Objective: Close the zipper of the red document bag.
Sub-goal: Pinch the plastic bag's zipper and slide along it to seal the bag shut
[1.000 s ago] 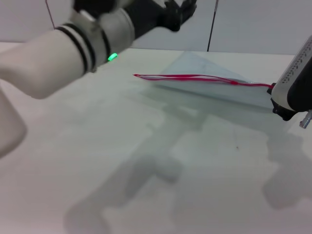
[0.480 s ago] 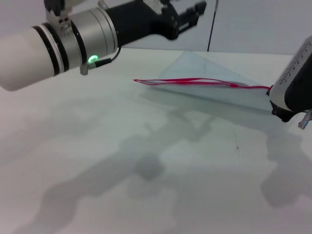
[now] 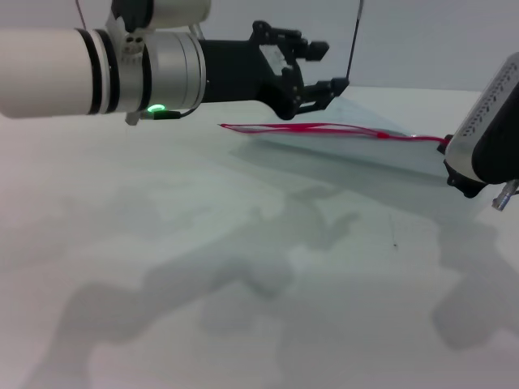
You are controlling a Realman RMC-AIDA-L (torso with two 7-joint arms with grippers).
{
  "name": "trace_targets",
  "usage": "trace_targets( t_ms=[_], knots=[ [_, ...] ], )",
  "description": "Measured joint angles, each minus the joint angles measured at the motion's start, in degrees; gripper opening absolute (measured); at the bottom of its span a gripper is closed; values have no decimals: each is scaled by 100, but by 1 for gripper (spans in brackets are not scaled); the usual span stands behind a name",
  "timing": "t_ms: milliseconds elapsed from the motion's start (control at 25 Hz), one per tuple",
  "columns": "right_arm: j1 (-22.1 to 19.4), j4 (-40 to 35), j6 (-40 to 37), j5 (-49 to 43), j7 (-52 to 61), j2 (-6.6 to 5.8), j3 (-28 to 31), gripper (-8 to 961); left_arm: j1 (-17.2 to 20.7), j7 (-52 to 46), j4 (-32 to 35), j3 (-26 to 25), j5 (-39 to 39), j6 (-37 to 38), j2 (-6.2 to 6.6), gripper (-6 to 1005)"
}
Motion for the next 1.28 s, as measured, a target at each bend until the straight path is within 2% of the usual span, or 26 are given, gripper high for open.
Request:
trace_targets(
  t_ms=[160,240,320,440,1040,1160,1280],
  knots=[
    [-13,-152,-14,24,0,4,-21,47,-117,-706,22,-995,1553,-1205,-479,523],
    [-14,-165,-17,41,0,4,-28,47,-200,-842,31,-1545,2229,-1788,-767,523],
    [-15,-187,-26,91,0,2,-46,47,-272,-846,34,-1878,2690,-2156,-983,523],
    [-20,-237,-43,159,0,-3,-65,47,-405,-865,45,-2158,3254,-2552,-1167,523],
    [8,-289,-118,165,0,-4,-77,46,-925,-935,399,-2137,4469,-3122,-1216,523],
    [17,-281,-118,165,0,-4,-79,46,-1025,-937,500,-2138,4661,-3192,-1260,523],
    [24,-280,-118,166,0,-4,-79,46,-1105,-938,546,-2135,4992,-3199,-1375,522]
  ],
)
